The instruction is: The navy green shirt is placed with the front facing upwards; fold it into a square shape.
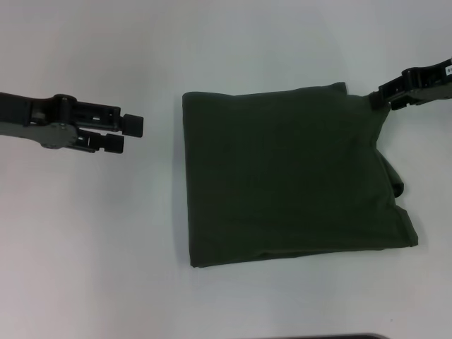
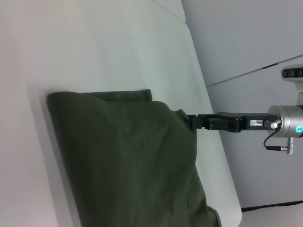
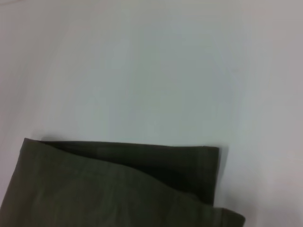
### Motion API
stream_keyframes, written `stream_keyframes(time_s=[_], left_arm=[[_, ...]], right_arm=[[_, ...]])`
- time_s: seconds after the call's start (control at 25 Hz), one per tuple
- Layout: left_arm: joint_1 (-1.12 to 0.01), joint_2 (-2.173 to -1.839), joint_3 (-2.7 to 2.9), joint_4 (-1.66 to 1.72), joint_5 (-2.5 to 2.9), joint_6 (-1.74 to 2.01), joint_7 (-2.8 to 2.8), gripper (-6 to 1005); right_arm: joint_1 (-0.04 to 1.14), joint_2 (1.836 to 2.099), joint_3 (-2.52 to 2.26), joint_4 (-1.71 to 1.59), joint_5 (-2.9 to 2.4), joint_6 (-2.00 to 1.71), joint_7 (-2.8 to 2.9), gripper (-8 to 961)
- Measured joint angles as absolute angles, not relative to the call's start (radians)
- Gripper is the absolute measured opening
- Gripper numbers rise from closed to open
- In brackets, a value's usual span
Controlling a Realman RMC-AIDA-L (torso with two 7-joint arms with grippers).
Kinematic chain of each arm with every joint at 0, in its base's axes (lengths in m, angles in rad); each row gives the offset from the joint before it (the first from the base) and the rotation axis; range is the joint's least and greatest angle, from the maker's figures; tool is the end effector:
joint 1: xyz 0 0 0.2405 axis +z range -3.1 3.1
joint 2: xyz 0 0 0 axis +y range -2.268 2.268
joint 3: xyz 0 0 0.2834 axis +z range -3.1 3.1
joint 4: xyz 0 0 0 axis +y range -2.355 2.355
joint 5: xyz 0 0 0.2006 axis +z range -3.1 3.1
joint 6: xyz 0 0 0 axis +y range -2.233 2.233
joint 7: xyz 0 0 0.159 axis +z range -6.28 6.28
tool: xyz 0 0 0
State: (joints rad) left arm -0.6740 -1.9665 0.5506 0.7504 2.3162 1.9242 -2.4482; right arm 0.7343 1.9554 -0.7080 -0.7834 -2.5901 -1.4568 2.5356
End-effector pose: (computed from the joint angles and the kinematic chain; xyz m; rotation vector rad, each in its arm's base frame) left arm -0.2535 0.3390 0.0306 2.3600 1.8028 0.3997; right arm 0.2966 0.4041 0.0321 -2.1951 1.6986 -0.0081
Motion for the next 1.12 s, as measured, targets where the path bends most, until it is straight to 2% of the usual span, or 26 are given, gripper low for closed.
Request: stream_keyframes(time_s=[0.32, 0.52, 0.64, 0.84, 1.12], left_arm=[[-0.67, -1.967, 0.551, 0.75, 2.316, 1.918, -2.443, 839], [-0.67, -1.967, 0.551, 0.75, 2.316, 1.918, -2.441, 838], [-0.67, -1.967, 0.552, 0.75, 2.316, 1.918, -2.439, 838], [-0.67, -1.967, 0.554, 0.75, 2.316, 1.918, -2.438, 838], [-0.67, -1.967, 0.555, 0.747, 2.316, 1.919, -2.437, 839]], right_arm=[[0.722, 1.965, -0.687, -0.78, -2.516, -1.433, 2.529, 507], [0.719, 1.968, -0.699, -0.768, -2.489, -1.432, 2.511, 366], [0.724, 1.97, -0.701, -0.758, -2.491, -1.425, 2.508, 134], [0.722, 1.97, -0.705, -0.759, -2.491, -1.42, 2.508, 19], [0.705, 1.968, -0.691, -0.793, -2.387, -1.421, 2.466, 20]])
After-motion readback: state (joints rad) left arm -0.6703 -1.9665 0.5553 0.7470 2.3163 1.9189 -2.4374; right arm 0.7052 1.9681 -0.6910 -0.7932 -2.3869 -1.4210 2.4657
